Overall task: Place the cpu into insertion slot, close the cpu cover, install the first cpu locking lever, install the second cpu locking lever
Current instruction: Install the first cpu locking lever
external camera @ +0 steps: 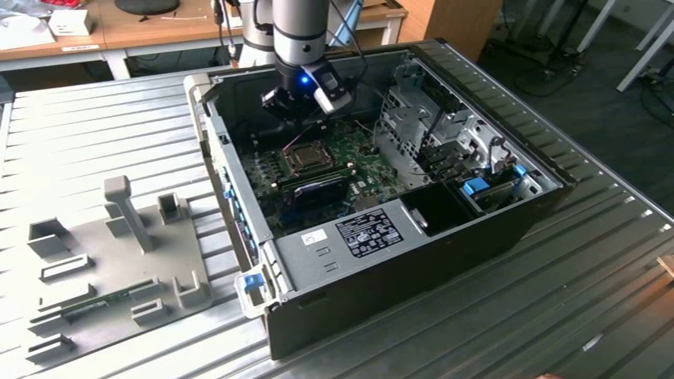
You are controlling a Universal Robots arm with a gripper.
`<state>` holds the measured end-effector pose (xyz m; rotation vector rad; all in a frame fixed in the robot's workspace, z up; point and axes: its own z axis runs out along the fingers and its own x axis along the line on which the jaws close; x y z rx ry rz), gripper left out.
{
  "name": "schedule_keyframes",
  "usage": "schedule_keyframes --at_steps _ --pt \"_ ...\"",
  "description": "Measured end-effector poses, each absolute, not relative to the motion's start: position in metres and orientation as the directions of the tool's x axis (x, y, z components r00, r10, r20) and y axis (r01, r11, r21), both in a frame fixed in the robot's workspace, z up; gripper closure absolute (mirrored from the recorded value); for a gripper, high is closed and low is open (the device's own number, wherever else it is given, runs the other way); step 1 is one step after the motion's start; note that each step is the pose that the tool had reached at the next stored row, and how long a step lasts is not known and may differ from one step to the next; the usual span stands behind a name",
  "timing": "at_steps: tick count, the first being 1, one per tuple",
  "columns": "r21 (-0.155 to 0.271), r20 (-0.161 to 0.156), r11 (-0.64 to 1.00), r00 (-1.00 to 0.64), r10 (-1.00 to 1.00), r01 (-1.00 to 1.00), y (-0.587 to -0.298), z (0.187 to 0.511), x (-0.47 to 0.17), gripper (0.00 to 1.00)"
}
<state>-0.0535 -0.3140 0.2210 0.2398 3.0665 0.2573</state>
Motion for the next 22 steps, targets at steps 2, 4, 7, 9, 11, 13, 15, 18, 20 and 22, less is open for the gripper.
schedule_keyframes --at_steps 2,4,7,9,11,13,15,18,20,22 --pt "0.170 -0.042 0.974 -0.986 0.159 0.150 -0.3140 0.2200 -0.0535 0.90" --pt "0.170 -0.042 0.974 -0.986 0.159 0.150 -0.3141 0.2194 -0.0535 0.90" --pt "0.170 -0.042 0.974 -0.986 0.159 0.150 -0.3140 0.2190 -0.0535 0.90" --pt "0.170 -0.042 0.974 -0.986 0.159 0.150 -0.3140 0.2190 -0.0535 0.90" --pt "0.170 -0.042 0.974 -0.986 0.159 0.150 -0.3140 0.2190 -0.0535 0.90" --pt "0.170 -0.042 0.974 -0.986 0.159 0.150 -0.3140 0.2184 -0.0535 0.90" --pt "0.170 -0.042 0.974 -0.986 0.159 0.150 -0.3140 0.2178 -0.0532 0.90" --pt "0.169 -0.042 0.974 -0.986 0.159 0.150 -0.3140 0.2170 -0.0525 0.90" --pt "0.170 -0.042 0.974 -0.986 0.159 0.150 -0.3140 0.2165 -0.0521 0.90" --pt "0.170 -0.042 0.974 -0.986 0.159 0.150 -0.3140 0.2161 -0.0518 0.90"
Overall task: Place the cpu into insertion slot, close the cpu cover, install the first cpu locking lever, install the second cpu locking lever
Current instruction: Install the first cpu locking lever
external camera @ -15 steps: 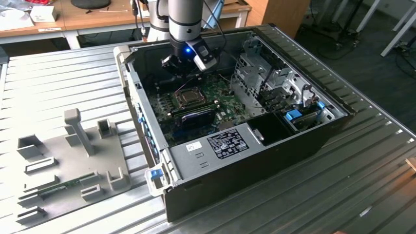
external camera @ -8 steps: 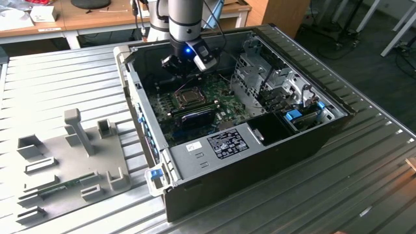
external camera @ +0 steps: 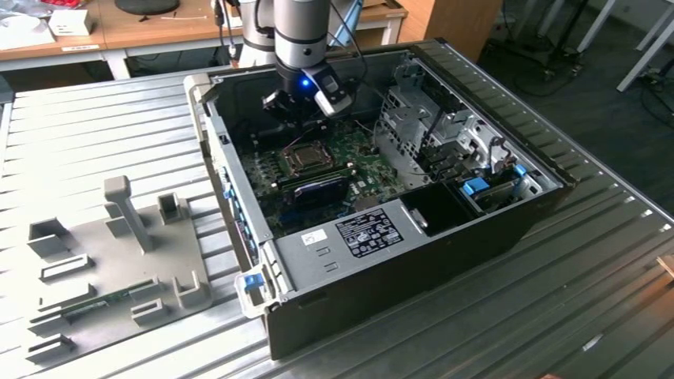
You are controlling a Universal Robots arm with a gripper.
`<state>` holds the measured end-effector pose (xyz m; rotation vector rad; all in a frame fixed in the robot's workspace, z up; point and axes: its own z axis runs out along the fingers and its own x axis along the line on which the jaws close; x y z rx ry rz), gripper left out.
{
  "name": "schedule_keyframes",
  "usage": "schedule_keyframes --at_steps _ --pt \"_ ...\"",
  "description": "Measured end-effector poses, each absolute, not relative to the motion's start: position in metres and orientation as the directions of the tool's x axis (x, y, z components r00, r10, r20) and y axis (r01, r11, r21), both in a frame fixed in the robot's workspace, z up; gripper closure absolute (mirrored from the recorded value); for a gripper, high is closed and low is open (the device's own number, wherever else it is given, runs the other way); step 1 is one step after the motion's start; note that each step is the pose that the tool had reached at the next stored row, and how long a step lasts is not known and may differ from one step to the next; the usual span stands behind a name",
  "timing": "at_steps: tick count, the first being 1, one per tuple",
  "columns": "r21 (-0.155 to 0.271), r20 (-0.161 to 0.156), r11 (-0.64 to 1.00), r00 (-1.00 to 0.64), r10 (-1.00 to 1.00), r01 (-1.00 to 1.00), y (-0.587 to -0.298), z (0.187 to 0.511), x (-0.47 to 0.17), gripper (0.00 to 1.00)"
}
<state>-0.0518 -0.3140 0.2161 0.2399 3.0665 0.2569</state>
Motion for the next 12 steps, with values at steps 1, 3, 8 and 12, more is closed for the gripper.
schedule_keyframes --at_steps 1,3,8,12 --pt "0.170 -0.042 0.974 -0.986 0.159 0.150 -0.3140 0.2160 -0.0517 0.90" --pt "0.170 -0.042 0.974 -0.986 0.159 0.150 -0.3140 0.2157 -0.0514 0.90" --pt "0.170 -0.042 0.974 -0.986 0.159 0.150 -0.3140 0.2149 -0.0510 0.90" --pt "0.169 -0.042 0.974 -0.986 0.159 0.150 -0.3140 0.2136 -0.0509 0.90"
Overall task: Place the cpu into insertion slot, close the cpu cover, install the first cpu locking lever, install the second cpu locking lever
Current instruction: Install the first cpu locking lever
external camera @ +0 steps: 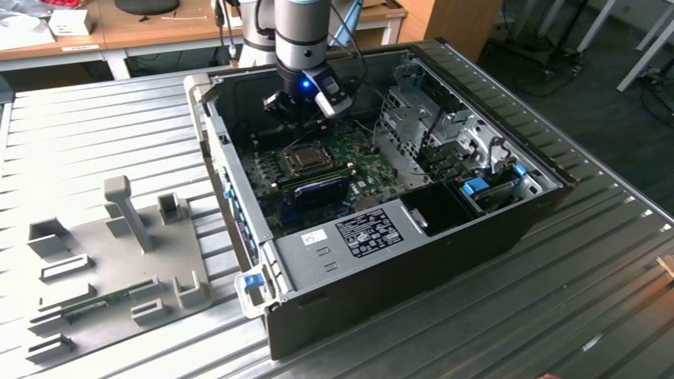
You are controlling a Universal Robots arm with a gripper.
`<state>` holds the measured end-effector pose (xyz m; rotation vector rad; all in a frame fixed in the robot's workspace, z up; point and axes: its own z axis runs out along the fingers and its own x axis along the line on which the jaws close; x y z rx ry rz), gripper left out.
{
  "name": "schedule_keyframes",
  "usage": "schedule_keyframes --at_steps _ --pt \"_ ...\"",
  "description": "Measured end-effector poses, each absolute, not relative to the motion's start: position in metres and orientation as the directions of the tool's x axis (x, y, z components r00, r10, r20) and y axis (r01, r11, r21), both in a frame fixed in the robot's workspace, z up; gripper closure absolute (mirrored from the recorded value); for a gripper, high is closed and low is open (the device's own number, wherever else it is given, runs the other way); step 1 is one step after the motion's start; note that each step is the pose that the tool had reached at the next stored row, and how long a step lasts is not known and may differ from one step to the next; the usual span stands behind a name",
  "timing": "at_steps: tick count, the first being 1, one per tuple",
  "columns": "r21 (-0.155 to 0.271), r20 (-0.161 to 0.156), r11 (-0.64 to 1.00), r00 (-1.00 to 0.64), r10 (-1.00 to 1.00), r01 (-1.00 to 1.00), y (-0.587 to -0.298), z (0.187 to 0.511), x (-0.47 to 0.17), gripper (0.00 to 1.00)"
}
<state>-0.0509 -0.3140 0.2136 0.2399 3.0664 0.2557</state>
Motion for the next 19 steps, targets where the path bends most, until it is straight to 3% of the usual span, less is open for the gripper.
schedule_keyframes --at_steps 19 --pt "0.159 -0.043 0.976 -0.986 0.158 0.150 -0.3141 0.2055 -0.0509 0.90"
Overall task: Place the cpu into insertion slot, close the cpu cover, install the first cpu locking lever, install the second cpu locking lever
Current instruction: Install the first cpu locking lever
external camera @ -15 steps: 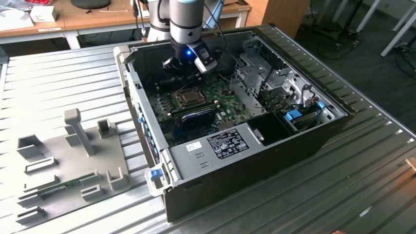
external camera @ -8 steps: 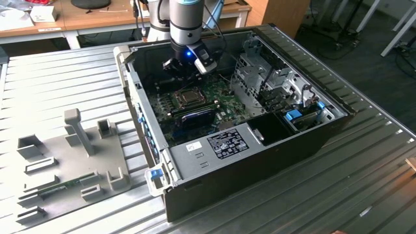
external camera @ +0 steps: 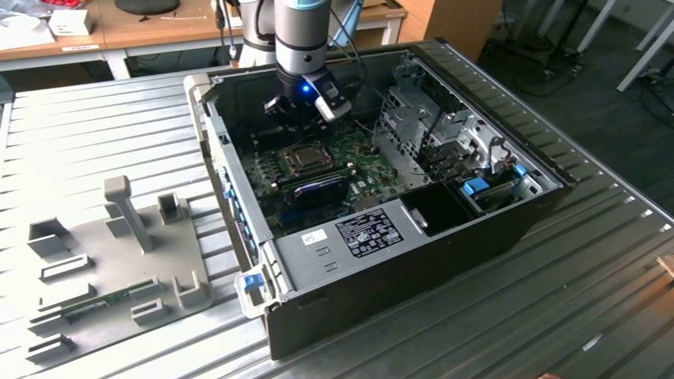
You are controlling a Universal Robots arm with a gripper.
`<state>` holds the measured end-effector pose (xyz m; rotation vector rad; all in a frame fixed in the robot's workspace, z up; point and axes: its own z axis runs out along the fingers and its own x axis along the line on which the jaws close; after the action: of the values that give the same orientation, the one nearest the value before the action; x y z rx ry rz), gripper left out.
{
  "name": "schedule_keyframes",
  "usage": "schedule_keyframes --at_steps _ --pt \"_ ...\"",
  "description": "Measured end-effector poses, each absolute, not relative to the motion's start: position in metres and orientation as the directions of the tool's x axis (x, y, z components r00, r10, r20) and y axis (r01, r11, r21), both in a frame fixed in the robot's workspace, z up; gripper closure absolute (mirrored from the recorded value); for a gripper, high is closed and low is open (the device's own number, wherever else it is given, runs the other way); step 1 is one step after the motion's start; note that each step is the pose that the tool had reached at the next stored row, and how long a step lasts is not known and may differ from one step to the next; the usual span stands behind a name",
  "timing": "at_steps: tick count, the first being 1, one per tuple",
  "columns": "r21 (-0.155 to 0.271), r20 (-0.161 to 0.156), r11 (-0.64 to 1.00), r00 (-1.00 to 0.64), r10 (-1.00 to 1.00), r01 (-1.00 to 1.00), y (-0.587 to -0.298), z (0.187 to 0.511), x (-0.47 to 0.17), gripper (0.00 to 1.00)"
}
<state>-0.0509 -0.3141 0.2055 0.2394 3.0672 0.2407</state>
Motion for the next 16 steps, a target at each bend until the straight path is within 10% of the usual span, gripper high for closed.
schedule_keyframes --at_steps 16 --pt "0.157 -0.044 0.976 -0.986 0.158 0.150 -0.3141 0.2070 -0.0497 0.90"
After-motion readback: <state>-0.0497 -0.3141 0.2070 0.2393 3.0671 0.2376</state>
